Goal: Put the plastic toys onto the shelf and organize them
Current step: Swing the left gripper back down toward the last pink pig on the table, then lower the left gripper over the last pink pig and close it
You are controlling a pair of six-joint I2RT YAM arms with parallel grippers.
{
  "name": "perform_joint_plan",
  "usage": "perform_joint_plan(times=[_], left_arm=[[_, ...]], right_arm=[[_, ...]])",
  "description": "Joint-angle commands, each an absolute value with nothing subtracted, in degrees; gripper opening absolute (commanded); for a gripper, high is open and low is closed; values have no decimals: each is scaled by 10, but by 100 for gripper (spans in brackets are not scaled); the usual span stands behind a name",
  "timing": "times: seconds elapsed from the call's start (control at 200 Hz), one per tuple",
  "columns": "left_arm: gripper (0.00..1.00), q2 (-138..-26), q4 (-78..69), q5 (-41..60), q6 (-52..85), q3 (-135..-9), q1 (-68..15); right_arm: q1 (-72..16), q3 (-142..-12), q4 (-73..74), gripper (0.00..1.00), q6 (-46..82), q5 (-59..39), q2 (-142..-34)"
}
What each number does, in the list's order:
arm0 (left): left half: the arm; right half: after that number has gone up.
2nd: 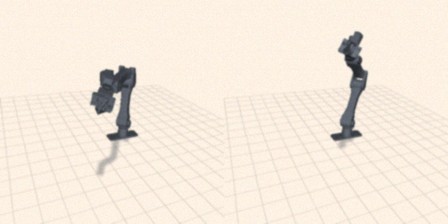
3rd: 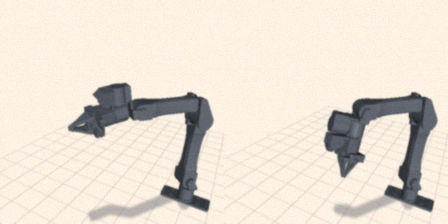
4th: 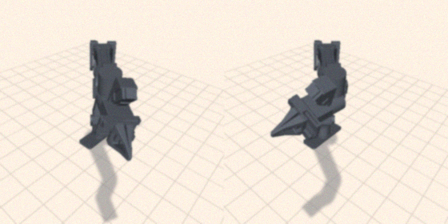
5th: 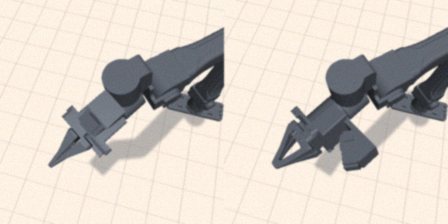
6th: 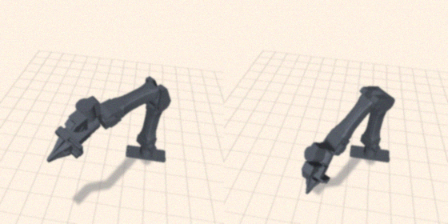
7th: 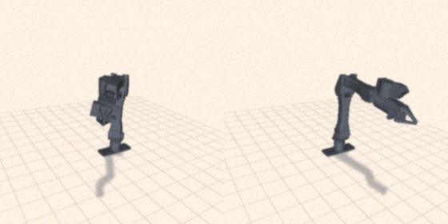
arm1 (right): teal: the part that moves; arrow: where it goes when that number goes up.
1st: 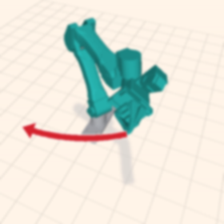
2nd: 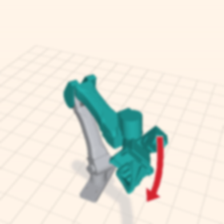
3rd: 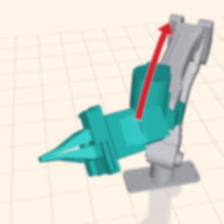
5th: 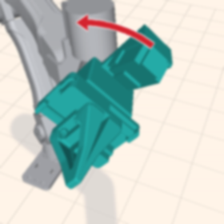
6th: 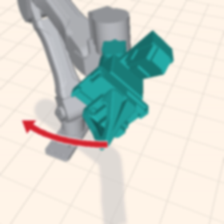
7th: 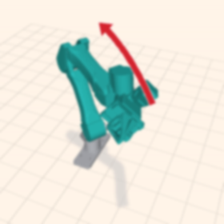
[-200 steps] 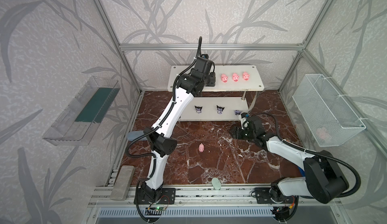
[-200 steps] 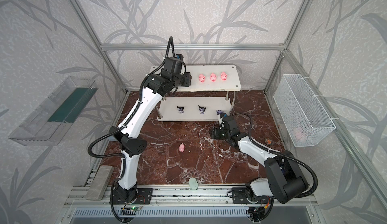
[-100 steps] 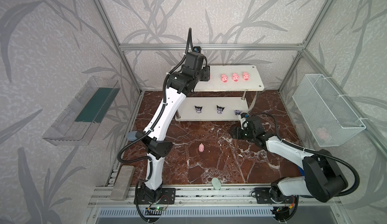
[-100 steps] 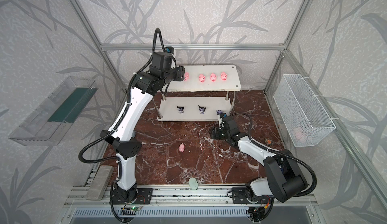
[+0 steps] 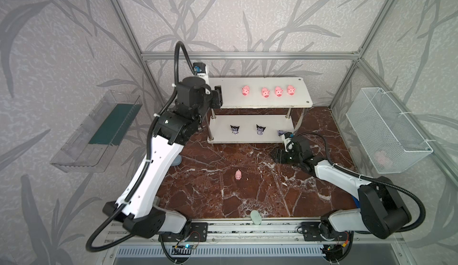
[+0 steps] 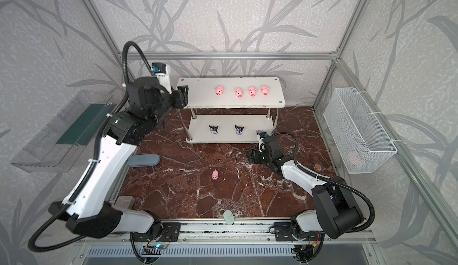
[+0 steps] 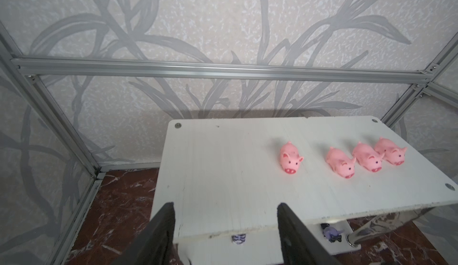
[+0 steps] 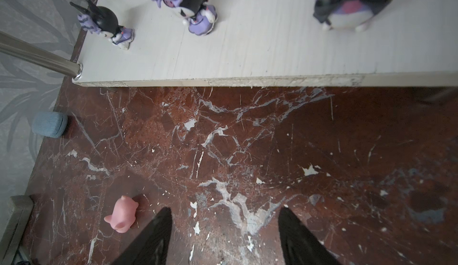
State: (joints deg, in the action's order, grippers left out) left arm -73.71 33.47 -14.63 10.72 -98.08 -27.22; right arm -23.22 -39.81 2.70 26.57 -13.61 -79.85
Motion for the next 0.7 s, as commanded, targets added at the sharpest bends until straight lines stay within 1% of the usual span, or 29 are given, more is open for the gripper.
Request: perform_joint_plan(times=[0.0, 0.075, 0.145, 0.265, 0.39, 0.53, 0.7], left_arm=[[65, -644, 294, -141, 138, -864, -278], [65, -589, 294, -147, 165, -790, -280], [65, -549, 282, -132, 192, -719, -283], [68, -502, 263, -107, 236, -601, -297], [69, -476, 240, -103, 274, -493, -322], [72, -488, 201, -111, 299, -400, -360], [76, -567, 144, -127, 312, -356, -405]], right_arm=[[-229, -412, 29, 69, 266, -143, -802], [-229, -407, 35, 69, 266, -147, -802], [-229, -403, 41, 68, 266, -151, -803], [-229, -404, 36, 68, 263, -148, -801], [-229, -401, 32, 68, 263, -139, -789], [-229, -399, 25, 68, 261, -128, -778], [-229, -391, 23, 68, 261, -118, -765]])
